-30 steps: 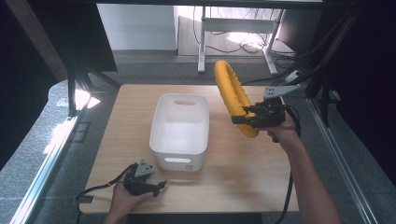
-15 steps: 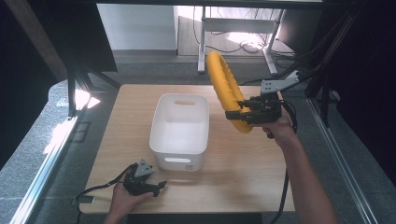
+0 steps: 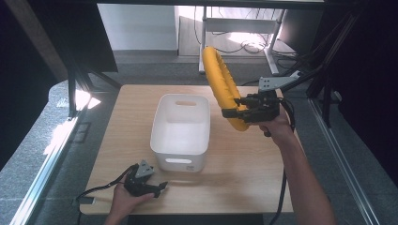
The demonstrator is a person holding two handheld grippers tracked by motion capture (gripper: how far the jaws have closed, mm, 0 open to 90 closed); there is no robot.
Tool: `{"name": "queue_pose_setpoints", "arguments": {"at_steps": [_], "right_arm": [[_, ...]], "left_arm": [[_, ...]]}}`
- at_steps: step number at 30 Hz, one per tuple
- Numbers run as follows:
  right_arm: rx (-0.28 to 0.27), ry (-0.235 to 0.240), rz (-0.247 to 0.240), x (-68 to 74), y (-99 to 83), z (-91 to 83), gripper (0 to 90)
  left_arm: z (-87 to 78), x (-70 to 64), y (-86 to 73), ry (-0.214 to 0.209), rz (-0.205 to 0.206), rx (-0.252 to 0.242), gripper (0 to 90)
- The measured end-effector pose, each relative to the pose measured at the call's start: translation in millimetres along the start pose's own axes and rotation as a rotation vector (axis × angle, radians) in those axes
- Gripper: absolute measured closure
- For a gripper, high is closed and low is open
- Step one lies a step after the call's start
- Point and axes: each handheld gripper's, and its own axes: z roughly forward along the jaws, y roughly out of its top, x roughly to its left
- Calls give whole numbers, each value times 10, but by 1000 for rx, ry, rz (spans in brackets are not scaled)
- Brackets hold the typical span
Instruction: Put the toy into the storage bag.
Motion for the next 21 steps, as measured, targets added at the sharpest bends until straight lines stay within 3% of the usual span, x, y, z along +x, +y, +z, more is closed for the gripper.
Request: {"name": "queue_pose_setpoints", "arguments": {"at_steps": [21], "right_arm": [[-20, 31, -27, 87, 145, 108, 516]], "left_arm": [[-8, 2, 2, 0, 0, 0, 187]]}}
